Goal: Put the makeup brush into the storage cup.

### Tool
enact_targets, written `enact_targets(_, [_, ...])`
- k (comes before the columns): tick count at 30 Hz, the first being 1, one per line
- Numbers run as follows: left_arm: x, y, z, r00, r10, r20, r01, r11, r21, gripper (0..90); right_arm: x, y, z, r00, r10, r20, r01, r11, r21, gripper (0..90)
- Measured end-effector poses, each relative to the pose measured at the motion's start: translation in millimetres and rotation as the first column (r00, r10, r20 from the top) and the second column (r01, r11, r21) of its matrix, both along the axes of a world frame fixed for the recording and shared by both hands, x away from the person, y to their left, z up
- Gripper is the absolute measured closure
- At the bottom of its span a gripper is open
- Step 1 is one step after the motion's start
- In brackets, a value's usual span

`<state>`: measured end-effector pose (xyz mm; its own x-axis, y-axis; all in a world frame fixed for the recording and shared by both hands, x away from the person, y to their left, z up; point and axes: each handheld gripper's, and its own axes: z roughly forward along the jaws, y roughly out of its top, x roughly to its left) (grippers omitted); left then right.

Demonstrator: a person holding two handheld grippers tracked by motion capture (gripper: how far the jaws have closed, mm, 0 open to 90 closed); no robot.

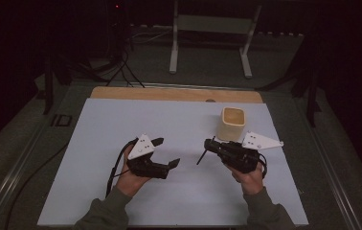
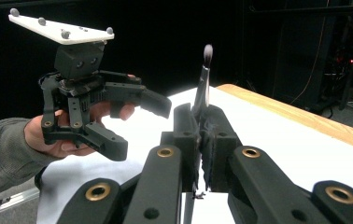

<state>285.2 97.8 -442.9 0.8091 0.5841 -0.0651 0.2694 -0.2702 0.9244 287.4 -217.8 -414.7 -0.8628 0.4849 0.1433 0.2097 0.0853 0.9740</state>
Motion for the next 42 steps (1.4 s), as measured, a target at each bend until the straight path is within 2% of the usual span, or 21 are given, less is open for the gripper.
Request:
enact_targets(7, [-0.4, 5.7, -0.6, 0.9999, 0.009, -0.005, -0.009, 1.0, 0.0, 12.3, 0.0, -1.0, 0.6, 1.0, -0.006, 0.005, 0.006, 1.0, 0.002, 85.3])
enact_targets(24, [-2.4, 17.2, 3.9, 0.9993, 0.034, 0.014, -0.034, 0.9994, -0.01, 12.3, 4.1, -2.3, 8.5, 0.9989, -0.031, 0.035, 0.031, 0.9995, 0.002, 85.2])
enact_targets(42, [-2.6, 26.5, 6.7, 0.9982, 0.056, 0.022, -0.056, 0.9984, -0.011, 12.4, 13.1, -11.8, 13.7, 0.9962, -0.077, 0.042, 0.076, 0.997, 0.009, 85.3])
